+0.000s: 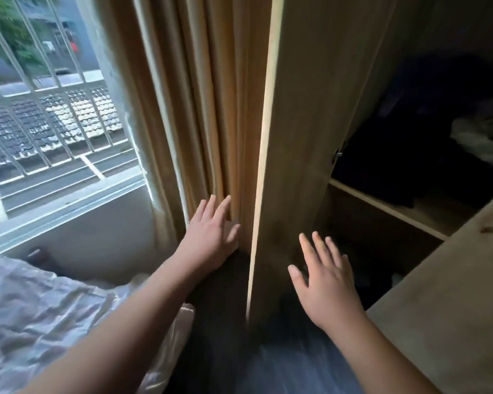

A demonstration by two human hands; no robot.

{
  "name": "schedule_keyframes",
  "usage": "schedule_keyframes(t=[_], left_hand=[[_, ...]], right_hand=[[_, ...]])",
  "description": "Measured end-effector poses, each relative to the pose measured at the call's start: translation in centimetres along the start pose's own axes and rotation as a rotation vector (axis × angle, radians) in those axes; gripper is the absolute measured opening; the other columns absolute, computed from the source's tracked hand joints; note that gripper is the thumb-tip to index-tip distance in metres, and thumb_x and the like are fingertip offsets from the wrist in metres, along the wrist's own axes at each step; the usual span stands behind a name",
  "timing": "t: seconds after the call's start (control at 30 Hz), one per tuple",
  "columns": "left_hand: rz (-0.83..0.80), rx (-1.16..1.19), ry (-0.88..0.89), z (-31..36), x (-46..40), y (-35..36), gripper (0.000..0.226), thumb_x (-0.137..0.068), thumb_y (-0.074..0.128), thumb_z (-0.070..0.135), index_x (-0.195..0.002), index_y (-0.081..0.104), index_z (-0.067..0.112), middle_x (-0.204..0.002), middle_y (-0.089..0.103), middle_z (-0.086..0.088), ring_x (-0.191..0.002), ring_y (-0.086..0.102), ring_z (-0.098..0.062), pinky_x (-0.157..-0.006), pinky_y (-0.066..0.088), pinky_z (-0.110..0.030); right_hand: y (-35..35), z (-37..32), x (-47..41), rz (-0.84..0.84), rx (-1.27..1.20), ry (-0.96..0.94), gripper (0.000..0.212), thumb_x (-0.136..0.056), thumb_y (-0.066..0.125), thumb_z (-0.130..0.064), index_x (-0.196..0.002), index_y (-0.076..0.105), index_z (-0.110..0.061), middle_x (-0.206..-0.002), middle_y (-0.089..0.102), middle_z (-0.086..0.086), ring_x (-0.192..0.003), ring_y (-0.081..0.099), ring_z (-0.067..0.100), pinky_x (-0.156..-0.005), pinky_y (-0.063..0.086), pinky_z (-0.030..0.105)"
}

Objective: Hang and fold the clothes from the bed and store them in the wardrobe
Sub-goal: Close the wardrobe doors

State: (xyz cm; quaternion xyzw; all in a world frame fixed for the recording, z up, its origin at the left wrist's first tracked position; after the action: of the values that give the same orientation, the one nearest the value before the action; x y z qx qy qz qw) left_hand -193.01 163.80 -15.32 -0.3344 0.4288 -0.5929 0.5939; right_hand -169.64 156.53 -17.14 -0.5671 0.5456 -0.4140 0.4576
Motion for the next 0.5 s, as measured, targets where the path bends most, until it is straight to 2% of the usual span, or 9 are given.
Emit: schedule_keyframes(t=[0.1, 0.2, 0.3, 0.37, 0.4, 0.43, 0.47, 0.5], left_hand=[[-0.01, 0.144, 0.101, 2.4, -5.5, -1.6, 0.067, -0.101, 0.031, 0.056, -0.158, 0.004, 0.034, -0.168, -0.001, -0.002, -0.154, -0.005, -0.023, -0.125, 0.005, -0.043], [-0.013, 0.19, 0.27, 5.1, -9.5, -1.6, 0.064, -0.102, 0.022, 0.057, -0.158, 0.004, 0.034, -0.168, -0.002, -0.001, -0.154, -0.003, -0.023, -0.125, 0.005, -0.046], [-0.076, 0.347, 0.44, 6.4, -11.3, 0.5, 0.061, -0.103, 0.016, 0.057, -0.158, 0.014, 0.031, -0.167, 0.01, -0.001, -0.154, 0.006, -0.022, -0.122, 0.018, -0.052], [-0.098, 0.515, 0.447, 6.9, -11.2, 1.6, 0.06, -0.104, 0.019, 0.056, -0.157, 0.018, 0.03, -0.165, 0.022, 0.004, -0.152, 0.018, -0.017, -0.12, 0.026, -0.049], [-0.126, 0.585, 0.43, 7.4, -10.6, 1.8, 0.059, -0.103, 0.021, 0.057, -0.156, 0.02, 0.03, -0.163, 0.026, 0.007, -0.149, 0.025, -0.013, -0.12, 0.029, -0.041], [-0.166, 0.627, 0.423, 8.3, -9.7, 1.9, 0.057, -0.103, 0.024, 0.056, -0.154, 0.02, 0.033, -0.159, 0.031, 0.011, -0.142, 0.034, -0.007, -0.116, 0.032, -0.025], [-0.21, 0.646, 0.43, 9.7, -8.5, 2.1, 0.054, -0.101, 0.025, 0.054, -0.152, 0.016, 0.038, -0.152, 0.035, 0.016, -0.132, 0.041, -0.001, -0.107, 0.032, -0.008], [-0.248, 0.652, 0.448, 11.3, -7.3, 2.5, 0.053, -0.1, 0.027, 0.051, -0.149, 0.008, 0.044, -0.147, 0.038, 0.018, -0.122, 0.046, 0.002, -0.098, 0.033, -0.001]], right_hand=[[0.2, -0.8, -1.4, 0.02, -0.024, 0.063, 0.067, -0.101, 0.031, -0.056, -0.161, 0.012, -0.031, -0.169, 0.01, -0.003, -0.156, 0.0, 0.021, -0.125, 0.011, 0.05], [0.4, -0.9, -2.1, 0.004, -0.017, 0.125, 0.066, -0.101, 0.03, -0.056, -0.16, 0.01, -0.033, -0.169, 0.006, -0.005, -0.155, -0.003, 0.018, -0.126, 0.01, 0.047], [-0.1, -0.4, -2.3, 0.018, -0.022, 0.153, 0.066, -0.102, 0.031, -0.055, -0.16, 0.011, -0.032, -0.169, 0.006, -0.006, -0.155, -0.002, 0.017, -0.126, 0.009, 0.041], [-0.7, 0.6, -2.0, 0.032, -0.04, 0.18, 0.065, -0.101, 0.032, -0.055, -0.159, 0.013, -0.032, -0.168, 0.008, -0.007, -0.155, 0.0, 0.016, -0.126, 0.012, 0.04], [-0.9, 1.3, -1.8, 0.037, -0.046, 0.197, 0.065, -0.101, 0.033, -0.055, -0.159, 0.015, -0.032, -0.168, 0.01, -0.008, -0.155, 0.001, 0.016, -0.125, 0.014, 0.039], [-1.1, 2.1, -1.5, 0.043, -0.05, 0.216, 0.064, -0.101, 0.033, -0.055, -0.159, 0.017, -0.032, -0.168, 0.012, -0.008, -0.155, 0.003, 0.016, -0.125, 0.016, 0.039], [-1.4, 3.0, -1.1, 0.054, -0.053, 0.236, 0.064, -0.101, 0.034, -0.055, -0.158, 0.02, -0.031, -0.167, 0.016, -0.007, -0.154, 0.007, 0.016, -0.125, 0.018, 0.038], [-1.8, 3.9, -0.6, 0.073, -0.054, 0.258, 0.062, -0.101, 0.036, -0.053, -0.157, 0.024, -0.03, -0.166, 0.021, -0.007, -0.154, 0.012, 0.016, -0.124, 0.02, 0.037]])
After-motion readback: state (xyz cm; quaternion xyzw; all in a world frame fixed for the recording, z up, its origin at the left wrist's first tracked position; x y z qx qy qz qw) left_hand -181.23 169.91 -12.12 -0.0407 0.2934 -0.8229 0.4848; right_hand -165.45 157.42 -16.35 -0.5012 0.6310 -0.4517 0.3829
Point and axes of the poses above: each hand's wrist, its own x-axis away from the middle knuckle, its own y-axis out of the palm, z = x × y, the point moved 9 cm from there along -x, towards the middle knuckle
